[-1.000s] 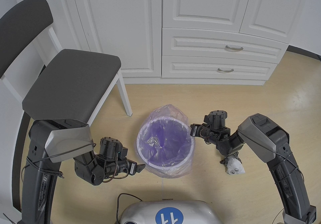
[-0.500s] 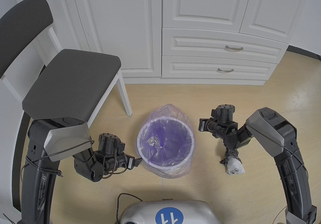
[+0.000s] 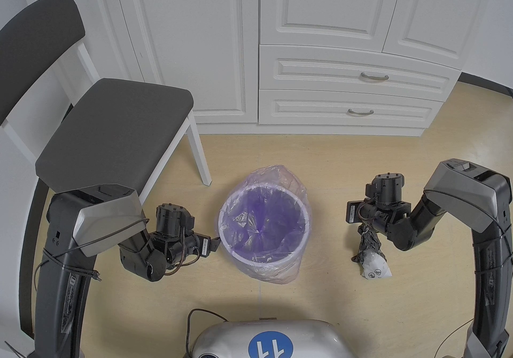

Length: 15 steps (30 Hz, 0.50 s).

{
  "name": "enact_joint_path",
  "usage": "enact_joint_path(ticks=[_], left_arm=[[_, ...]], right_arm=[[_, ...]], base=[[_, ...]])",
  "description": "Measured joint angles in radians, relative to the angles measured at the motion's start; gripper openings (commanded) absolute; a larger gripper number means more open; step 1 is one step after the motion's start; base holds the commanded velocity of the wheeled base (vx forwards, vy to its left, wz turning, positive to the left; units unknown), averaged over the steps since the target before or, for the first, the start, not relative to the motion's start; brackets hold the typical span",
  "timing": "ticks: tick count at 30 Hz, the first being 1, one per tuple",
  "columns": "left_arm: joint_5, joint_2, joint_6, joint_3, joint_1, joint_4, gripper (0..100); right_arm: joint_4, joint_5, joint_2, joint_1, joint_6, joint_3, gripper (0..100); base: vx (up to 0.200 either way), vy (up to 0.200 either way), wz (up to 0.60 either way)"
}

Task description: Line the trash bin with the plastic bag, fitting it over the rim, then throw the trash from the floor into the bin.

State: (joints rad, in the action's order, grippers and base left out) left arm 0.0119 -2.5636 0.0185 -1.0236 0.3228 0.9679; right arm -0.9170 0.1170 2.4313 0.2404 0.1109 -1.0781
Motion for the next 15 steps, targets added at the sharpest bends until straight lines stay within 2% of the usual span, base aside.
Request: enact_joint_path(ticks=[3,7,15], left_arm=[[0.02,-0.008,0.01,-0.025,-0.003,-0.001,100],[0.041,-0.019,0.019,-0.053,-0.012,-0.004,100],[0.073,-0.05,0.03,-0.115,-0.01,-0.016,100]], right_arm=[[-0.155,0.025,-0.029,-0.002,-0.059,0.079,0],[-0.259,0.056,-0.056,-0.005,-0.15,0.18,0],[-0.261,0.097,-0.07,-0.014,-0.175,0.209,0]], base=[[0.0,0.0,0.0],[0.0,0.0,0.0],[0.0,0.0,0.0]])
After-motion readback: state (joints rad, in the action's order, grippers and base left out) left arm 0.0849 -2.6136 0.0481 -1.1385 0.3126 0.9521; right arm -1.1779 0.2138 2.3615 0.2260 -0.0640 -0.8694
